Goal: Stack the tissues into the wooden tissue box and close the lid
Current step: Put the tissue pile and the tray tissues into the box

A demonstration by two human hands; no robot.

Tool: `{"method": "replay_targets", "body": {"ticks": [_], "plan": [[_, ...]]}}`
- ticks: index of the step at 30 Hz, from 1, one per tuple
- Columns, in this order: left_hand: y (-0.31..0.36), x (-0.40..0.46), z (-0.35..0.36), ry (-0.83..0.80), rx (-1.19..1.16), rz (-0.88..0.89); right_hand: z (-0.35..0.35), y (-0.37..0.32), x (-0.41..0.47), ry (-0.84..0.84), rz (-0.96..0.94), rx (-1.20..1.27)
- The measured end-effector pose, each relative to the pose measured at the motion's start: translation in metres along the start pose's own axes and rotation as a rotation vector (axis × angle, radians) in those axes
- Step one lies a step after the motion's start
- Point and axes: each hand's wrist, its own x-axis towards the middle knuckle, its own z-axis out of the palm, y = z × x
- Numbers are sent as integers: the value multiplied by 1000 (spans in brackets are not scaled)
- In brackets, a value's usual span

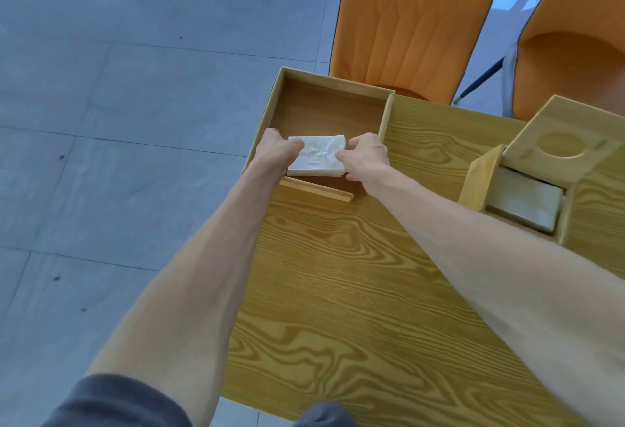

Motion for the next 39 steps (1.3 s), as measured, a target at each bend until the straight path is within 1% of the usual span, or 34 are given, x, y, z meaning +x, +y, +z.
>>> {"method": "replay_targets", "body": {"ticks": [6,13,15,17,20,22,24,29,31,34,36,39], "plan": [[1,8,2,-23,13,-65,0,0,1,-4,8,5],[-3,8,-1,-96,7,-55,-1,5,1,-73,-42,-43],[-6,5,-3,-124,-23,-16,-3,8,0,-91,-76,-66],[-13,3,-5,-157,-41,61,-5,11,-1,-94,-140,-131],[-21,-1,-9,-183,-38,162,-10,13,-3,-66,-306,-234],[-24,-4,-12,-194,-40,219,-14,13,-4,-95,-421,-279],[-24,-7,-13,-219,-48,262,-19,13,-5,-115,-492,-322],[-19,-12,-14,-204,-15,321,-28,13,-13,-10,-672,-403],[-16,-13,-12,-223,30,347,-29,17,-15,1,-679,-425],[-17,-13,-7,-250,120,352,-29,24,-14,-6,-634,-496],[-20,-13,-5,-223,156,370,-29,27,-14,21,-621,-492],[-21,-14,-5,-153,191,470,-30,29,-14,57,-629,-462]]}}
